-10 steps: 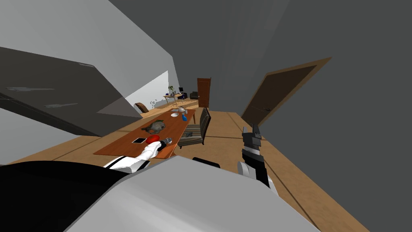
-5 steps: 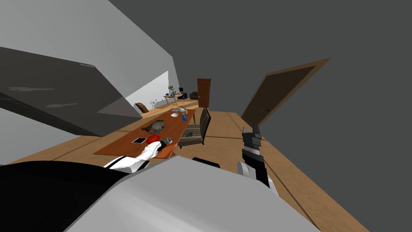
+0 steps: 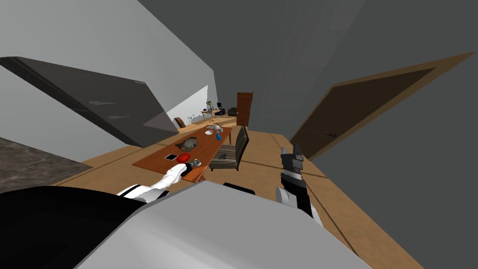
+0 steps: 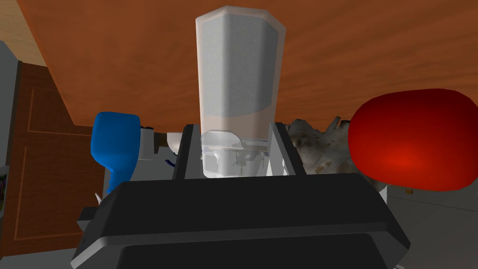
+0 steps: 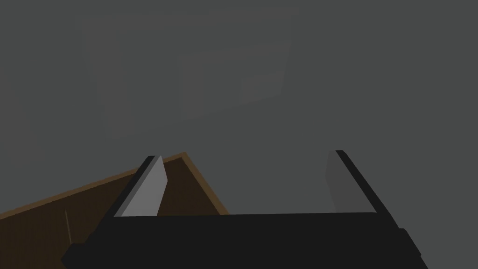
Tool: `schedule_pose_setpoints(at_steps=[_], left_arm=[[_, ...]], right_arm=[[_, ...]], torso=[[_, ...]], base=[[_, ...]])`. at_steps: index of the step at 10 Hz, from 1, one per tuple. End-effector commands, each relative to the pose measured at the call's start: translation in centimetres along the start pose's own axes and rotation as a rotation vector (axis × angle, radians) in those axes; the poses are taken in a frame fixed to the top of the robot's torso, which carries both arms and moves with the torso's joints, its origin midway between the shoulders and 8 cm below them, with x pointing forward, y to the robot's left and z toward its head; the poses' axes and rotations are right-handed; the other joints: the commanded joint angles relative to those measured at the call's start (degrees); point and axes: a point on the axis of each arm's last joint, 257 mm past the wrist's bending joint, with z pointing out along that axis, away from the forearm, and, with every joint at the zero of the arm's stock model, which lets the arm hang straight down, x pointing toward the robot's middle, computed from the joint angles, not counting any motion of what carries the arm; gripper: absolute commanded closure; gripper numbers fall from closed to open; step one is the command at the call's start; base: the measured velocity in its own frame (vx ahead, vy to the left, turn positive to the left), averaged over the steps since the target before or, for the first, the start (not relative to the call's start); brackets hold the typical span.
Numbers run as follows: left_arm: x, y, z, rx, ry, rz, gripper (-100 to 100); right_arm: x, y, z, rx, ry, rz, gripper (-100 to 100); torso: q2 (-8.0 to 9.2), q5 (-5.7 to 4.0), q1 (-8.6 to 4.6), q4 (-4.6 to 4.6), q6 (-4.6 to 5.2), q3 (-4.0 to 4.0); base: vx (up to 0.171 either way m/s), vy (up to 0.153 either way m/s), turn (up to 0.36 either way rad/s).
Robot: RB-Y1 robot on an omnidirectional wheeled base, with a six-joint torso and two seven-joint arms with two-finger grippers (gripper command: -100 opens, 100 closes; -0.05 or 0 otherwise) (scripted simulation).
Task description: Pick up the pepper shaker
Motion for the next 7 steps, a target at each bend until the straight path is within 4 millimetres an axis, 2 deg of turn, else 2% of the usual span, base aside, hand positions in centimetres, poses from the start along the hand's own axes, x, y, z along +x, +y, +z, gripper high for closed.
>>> schedule_pose_setpoints(at_steps=[1,2,6,7], left_arm=[[-0.1,-0.8,-0.2,0.03,0.005,0.027,100],[-0.1,-1.2,-0.3,0.047,0.008,0.043,100],[-0.1,-1.8,-0.7,0.07,0.013,0.069,100],[0.0,-1.9,-0.7,0.073,0.014,0.068,0]], right_arm=[[0.0,0.0,0.0,0.0,0.0,0.0,0],[0.0,0.0,0.0,0.0,0.0,0.0,0],[0.0,0.0,0.0,0.0,0.0,0.0,0],[0.0,0.0,0.0,0.0,0.0,0.0,0]], torso=[[0.0,0.0,0.0,0.0,0.0,0.0],[0.0,0.0,0.04,0.0,-0.04,0.0],[0.11,-0.01,-0.03,0.02,0.01,0.06],[0.21,0.01,0.06,0.05,0.09,0.12]], base=[[0.109,-0.033,0.257],[0.123,-0.045,0.296],[0.064,-0.041,0.106],[0.006,-0.006,-0.009]])
